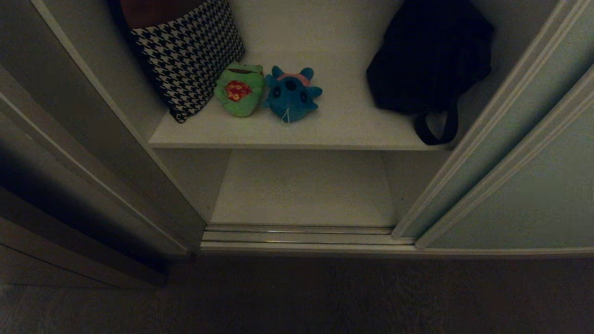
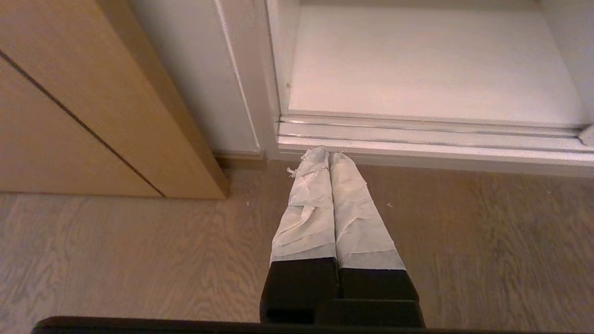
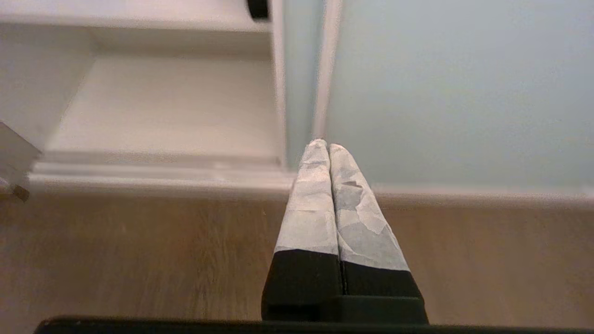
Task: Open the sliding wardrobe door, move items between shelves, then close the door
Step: Close the door
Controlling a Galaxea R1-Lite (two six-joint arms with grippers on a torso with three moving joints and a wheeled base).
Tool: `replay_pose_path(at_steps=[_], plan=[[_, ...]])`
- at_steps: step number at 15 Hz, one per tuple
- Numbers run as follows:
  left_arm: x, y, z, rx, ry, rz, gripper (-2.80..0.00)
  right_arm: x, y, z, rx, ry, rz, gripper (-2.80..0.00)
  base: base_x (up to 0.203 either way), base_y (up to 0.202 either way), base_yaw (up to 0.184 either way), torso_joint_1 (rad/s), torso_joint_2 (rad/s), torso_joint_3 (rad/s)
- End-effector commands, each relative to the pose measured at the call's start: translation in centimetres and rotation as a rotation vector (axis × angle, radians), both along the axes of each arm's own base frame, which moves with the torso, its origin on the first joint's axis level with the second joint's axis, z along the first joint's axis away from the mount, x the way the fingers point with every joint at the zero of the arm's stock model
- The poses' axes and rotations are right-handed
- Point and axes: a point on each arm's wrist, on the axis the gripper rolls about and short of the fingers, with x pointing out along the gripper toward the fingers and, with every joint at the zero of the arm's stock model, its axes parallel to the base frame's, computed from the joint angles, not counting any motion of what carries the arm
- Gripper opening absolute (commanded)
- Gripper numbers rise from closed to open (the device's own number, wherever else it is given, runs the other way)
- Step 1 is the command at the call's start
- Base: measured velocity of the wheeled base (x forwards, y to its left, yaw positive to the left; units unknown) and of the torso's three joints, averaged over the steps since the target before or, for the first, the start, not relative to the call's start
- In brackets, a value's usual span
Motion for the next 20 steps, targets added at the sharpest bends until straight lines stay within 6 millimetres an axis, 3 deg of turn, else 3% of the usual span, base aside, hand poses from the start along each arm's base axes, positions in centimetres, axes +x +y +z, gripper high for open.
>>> replay_pose_path(at_steps=[1,7,10,13,18,20], plan=[[0.0,0.0,0.0,0.0,0.002,0.001,-2.8,0.6,-0.1,2.6,0.002,0.116,-0.035,-2.8,0.0,0.0,0.0,0.0,0.0,0.0],[0.0,0.0,0.0,0.0,0.002,0.002,-2.8,3.5,-0.5,8.5,0.074,0.145,-0.217,-2.8,0.0,0.0,0.0,0.0,0.0,0.0],[0.0,0.0,0.0,0.0,0.002,0.001,-2.8,3.6,-0.8,10.5,0.143,0.103,-0.172,-2.8,0.0,0.0,0.0,0.0,0.0,0.0],[0.0,0.0,0.0,0.0,0.002,0.001,-2.8,5.0,-0.5,12.9,0.24,0.047,-0.05,-2.8,0.0,0.0,0.0,0.0,0.0,0.0],[0.0,0.0,0.0,0.0,0.002,0.002,-2.8,10.2,-0.1,15.5,0.328,0.058,0.008,-2.8,0.0,0.0,0.0,0.0,0.0,0.0],[0.0,0.0,0.0,0.0,0.002,0.001,-2.8,11.4,0.0,16.2,0.35,0.047,0.02,-2.8,0.0,0.0,0.0,0.0,0.0,0.0]])
